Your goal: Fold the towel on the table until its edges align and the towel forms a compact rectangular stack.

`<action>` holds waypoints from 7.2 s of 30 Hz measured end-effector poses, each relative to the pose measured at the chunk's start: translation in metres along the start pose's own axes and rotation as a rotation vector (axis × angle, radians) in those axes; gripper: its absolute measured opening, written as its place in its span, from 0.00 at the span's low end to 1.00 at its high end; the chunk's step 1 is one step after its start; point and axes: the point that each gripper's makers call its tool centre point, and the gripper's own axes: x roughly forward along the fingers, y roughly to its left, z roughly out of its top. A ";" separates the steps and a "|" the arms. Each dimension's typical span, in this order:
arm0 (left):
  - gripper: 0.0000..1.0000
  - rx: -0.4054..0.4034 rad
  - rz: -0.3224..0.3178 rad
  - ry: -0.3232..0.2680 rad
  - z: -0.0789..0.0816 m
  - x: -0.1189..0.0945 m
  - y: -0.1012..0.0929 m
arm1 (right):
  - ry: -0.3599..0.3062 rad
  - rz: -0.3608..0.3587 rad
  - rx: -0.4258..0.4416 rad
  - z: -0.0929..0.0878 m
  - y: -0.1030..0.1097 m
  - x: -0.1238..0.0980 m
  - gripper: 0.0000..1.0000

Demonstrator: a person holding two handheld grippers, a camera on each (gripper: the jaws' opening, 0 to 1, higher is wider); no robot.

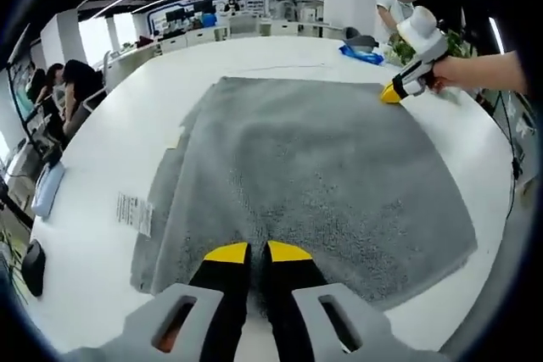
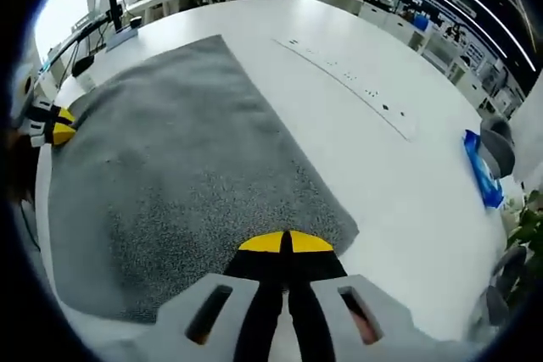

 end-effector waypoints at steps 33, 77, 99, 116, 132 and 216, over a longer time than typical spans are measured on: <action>0.06 0.236 -0.150 0.115 0.022 0.018 -0.073 | 0.104 -0.041 0.151 -0.092 -0.036 -0.052 0.00; 0.06 0.451 -0.170 0.238 0.042 0.035 -0.087 | 0.078 -0.144 0.229 -0.149 -0.020 -0.090 0.00; 0.06 0.484 -0.161 0.245 0.043 0.036 -0.088 | 0.054 -0.155 0.286 -0.161 -0.005 -0.101 0.00; 0.06 0.532 -0.179 0.269 0.053 0.045 -0.085 | 0.024 -0.153 0.346 -0.174 0.011 -0.111 0.00; 0.06 0.584 -0.178 0.299 0.062 0.054 -0.082 | 0.002 -0.150 0.384 -0.179 0.020 -0.115 0.00; 0.06 0.635 -0.154 0.147 0.142 0.118 -0.085 | -0.005 -0.051 0.310 -0.188 0.105 -0.134 0.00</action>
